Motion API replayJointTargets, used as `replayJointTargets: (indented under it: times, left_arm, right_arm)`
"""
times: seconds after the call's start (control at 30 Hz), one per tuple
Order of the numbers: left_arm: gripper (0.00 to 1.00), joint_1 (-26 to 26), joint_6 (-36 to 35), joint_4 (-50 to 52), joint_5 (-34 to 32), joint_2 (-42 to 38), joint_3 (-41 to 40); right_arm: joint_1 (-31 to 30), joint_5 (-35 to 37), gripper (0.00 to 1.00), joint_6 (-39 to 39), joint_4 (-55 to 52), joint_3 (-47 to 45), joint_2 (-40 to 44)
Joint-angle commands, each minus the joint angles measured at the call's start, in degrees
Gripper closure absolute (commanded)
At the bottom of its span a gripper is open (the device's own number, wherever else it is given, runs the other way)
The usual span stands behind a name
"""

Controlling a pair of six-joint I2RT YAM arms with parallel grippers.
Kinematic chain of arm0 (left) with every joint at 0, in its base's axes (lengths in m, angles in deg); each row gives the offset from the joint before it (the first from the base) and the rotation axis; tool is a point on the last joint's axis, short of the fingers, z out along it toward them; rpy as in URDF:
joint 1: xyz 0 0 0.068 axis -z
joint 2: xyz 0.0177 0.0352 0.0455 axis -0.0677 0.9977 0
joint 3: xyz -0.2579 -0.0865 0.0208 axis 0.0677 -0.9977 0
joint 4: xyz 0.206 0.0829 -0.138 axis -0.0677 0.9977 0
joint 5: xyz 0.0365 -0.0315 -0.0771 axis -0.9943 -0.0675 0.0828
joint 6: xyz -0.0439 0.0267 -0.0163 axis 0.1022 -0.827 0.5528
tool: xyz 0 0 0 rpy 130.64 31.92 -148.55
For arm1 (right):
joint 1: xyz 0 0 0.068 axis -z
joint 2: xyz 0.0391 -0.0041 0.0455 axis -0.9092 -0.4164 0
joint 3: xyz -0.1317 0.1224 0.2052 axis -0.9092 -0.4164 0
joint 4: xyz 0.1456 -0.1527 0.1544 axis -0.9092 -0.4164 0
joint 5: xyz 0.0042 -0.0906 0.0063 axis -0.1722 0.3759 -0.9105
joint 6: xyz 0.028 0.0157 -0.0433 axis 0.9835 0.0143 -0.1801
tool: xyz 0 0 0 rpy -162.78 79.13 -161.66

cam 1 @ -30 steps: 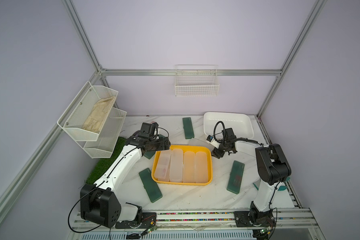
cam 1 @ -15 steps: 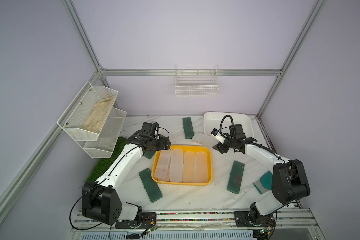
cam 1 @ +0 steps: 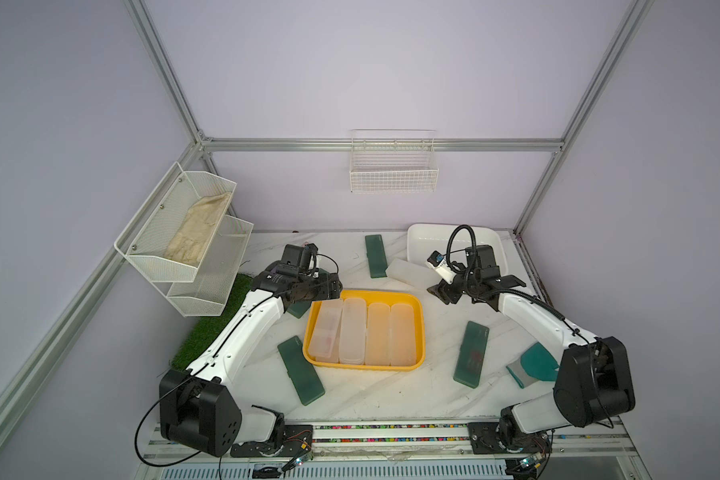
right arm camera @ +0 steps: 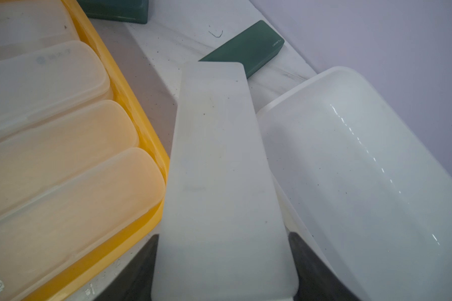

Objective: Place the pencil cases by color into the storage box
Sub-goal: Pick up the pencil case from the center of the board.

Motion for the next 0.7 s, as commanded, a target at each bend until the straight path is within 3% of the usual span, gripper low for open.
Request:
replayJointTargets:
  times: [0.0, 0.3, 0.67]
  left_arm:
    - [0.11, 0.91, 1.03, -1.15, -0.62, -1.75, 0.43]
    - [0.11, 2.68, 2.33, -2.10, -2.06, -2.21, -0.89]
    - [0.11, 3.24, 3.40, -3.56, -4.10, -3.35, -3.40]
  right_arm:
    - [0.01, -2.50, 0.55, 3.84, 1.08, 1.14, 3.56]
    - [-3.60, 1.30, 0.56, 14.03, 1.52, -0.33, 9.89]
    - [-16.07, 16.60, 0.59, 29.81, -0.95, -3.93, 16.29]
